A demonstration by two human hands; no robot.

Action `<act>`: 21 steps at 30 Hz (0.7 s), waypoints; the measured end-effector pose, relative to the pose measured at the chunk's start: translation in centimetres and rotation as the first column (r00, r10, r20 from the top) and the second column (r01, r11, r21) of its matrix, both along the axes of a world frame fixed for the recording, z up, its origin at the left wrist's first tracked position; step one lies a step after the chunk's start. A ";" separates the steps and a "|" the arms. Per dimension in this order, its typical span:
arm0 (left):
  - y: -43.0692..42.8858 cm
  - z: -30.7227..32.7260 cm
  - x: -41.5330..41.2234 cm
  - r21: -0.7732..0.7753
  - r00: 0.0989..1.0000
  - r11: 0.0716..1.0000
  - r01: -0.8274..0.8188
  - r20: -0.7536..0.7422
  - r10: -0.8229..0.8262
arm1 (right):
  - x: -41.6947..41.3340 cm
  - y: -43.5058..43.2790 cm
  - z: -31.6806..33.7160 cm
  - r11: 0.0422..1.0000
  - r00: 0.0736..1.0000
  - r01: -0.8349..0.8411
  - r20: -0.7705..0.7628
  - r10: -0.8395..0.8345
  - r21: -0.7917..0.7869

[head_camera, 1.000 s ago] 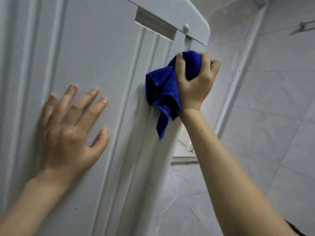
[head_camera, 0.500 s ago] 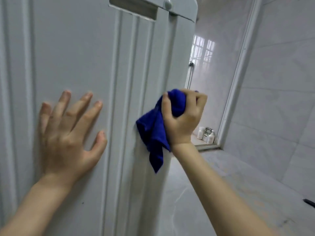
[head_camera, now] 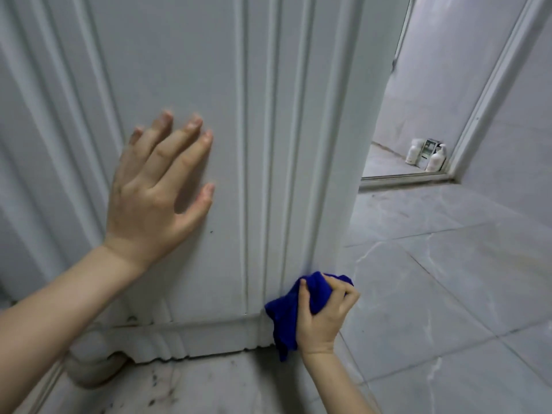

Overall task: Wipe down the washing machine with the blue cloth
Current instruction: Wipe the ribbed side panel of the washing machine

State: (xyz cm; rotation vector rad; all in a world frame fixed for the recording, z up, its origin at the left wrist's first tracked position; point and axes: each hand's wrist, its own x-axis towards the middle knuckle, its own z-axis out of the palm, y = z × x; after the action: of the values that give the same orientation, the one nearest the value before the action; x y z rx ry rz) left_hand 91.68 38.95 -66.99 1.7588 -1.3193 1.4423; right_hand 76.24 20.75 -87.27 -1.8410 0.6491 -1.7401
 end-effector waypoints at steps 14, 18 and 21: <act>0.5 -1.0 1.0 -0.030 0.999 0.999 0.020 0.051 -0.018 | 2.4 -1.7 13.3 0.915 0.979 0.203 0.102 -0.178 -0.348; 0.2 -1.3 0.8 -0.067 0.999 0.997 0.025 0.039 -0.022 | 0.7 0.5 4.5 0.954 0.980 0.142 -0.100 -0.174 -0.264; -0.1 -1.3 0.5 -0.099 0.999 0.994 0.042 0.032 -0.039 | 1.2 0.7 7.6 0.944 0.981 0.168 -0.049 -0.189 -0.284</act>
State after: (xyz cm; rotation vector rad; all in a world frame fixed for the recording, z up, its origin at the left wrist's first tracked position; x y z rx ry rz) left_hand 92.20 38.85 -68.32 1.6431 -1.2685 1.4909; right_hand 77.46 21.50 -79.66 -2.1040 0.6439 -1.9719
